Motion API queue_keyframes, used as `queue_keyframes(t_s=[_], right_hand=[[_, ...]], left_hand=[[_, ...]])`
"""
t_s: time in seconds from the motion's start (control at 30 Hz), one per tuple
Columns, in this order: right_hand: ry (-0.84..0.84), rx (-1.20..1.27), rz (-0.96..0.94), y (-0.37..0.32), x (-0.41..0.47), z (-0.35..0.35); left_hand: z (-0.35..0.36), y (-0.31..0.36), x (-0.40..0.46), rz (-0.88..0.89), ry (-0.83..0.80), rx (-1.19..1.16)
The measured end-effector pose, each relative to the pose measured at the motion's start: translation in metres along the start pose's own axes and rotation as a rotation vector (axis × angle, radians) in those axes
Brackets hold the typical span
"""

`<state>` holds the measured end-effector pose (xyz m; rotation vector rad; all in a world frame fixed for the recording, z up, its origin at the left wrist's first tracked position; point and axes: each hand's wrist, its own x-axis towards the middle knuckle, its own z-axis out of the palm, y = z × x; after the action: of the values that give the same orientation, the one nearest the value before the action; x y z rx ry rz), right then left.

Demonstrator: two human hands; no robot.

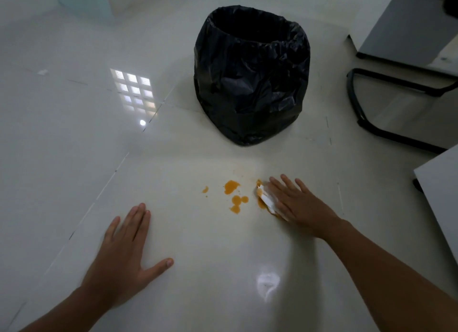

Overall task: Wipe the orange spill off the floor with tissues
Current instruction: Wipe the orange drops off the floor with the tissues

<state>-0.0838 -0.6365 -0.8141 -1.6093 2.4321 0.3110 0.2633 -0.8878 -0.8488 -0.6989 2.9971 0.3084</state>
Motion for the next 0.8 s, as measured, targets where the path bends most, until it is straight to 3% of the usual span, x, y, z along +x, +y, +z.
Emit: queue_keyframes(t_s=[0.1, 0.4, 0.53, 0.67, 0.8], right_hand=[[-0.010, -0.044, -0.072, -0.002, 0.002, 0.014], [0.163, 0.138, 0.177, -0.037, -0.001, 0.036], [0.190, 0.329, 0.347, -0.076, 0.013, 0.035], [0.184, 0.645, 0.380, -0.083, 0.017, 0.026], [0.138, 0.698, 0.399, -0.090, 0.018, 0.023]], left_hand=[[0.001, -0.001, 0.002, 0.006, -0.004, 0.011], [0.003, -0.001, 0.002, 0.020, 0.009, 0.041], [0.003, -0.001, 0.001, 0.019, 0.009, 0.043], [0.003, -0.001, 0.001, 0.017, 0.012, 0.041], [0.004, 0.000, 0.000, 0.015, 0.014, 0.049]])
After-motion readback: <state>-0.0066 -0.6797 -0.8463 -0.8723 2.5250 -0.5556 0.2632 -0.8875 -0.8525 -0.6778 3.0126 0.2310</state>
